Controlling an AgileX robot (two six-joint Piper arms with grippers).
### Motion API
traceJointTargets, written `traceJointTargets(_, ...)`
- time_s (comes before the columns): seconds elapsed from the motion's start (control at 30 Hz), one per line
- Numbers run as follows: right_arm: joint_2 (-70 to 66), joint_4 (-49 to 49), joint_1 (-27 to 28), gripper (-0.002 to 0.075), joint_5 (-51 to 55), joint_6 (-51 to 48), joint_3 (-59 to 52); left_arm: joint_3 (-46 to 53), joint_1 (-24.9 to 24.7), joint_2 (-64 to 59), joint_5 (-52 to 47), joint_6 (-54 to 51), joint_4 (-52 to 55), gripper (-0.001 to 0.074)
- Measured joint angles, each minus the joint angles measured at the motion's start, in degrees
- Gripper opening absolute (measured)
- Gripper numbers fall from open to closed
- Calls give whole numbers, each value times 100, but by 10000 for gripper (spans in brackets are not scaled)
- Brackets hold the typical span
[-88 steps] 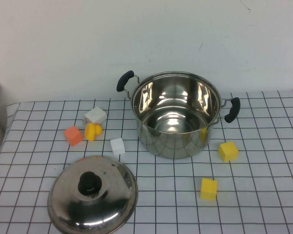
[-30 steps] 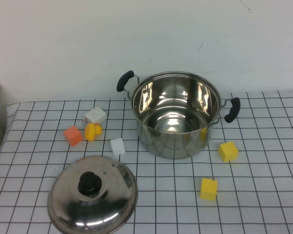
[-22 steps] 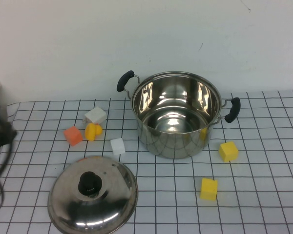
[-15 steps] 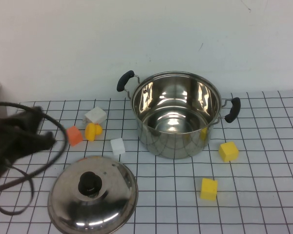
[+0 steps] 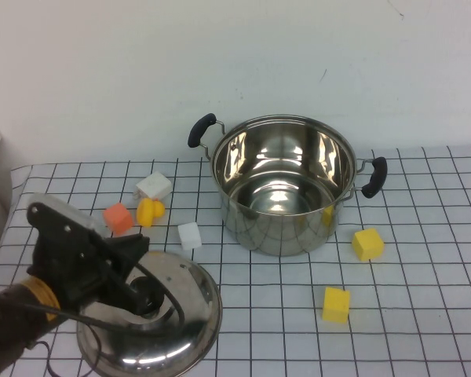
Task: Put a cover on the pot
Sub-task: Pick up the pot lid
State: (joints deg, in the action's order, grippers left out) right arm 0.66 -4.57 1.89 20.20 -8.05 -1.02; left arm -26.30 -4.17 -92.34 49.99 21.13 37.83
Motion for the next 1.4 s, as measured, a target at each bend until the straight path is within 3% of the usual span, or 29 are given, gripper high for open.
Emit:
traceJointTargets(0.1,0,0,0,9,0,0,0,21,0,-431,380,-566,-288,110)
traceJointTargets(0.27,0,0,0,9,0,0,0,21,0,-1163,582,-739,-643,400)
traceJointTargets(0.4,0,0,0,9,0,0,0,21,0,-1676,714,-767,-896,501)
traceJointTargets(0.77,0,0,0,9,0,-3,0,-164,0,-2514,1092,-767,-1231,511)
traceJointTargets(0.83,0,0,0,9,0,-3,0,-176,0,-2553,1092,-795,-1245,472)
traceJointTargets(0.93,0,0,0,9,0,-3,0,-176,0,-2565,1119,-903,-1234,323)
traceJointTargets(1.17,0,0,0,9,0,-3,0,-92,0,-2481,1211,-952,-1292,332)
traceJointTargets(1.4,0,0,0,9,0,-3,0,51,0,-1119,832,-975,-1941,332)
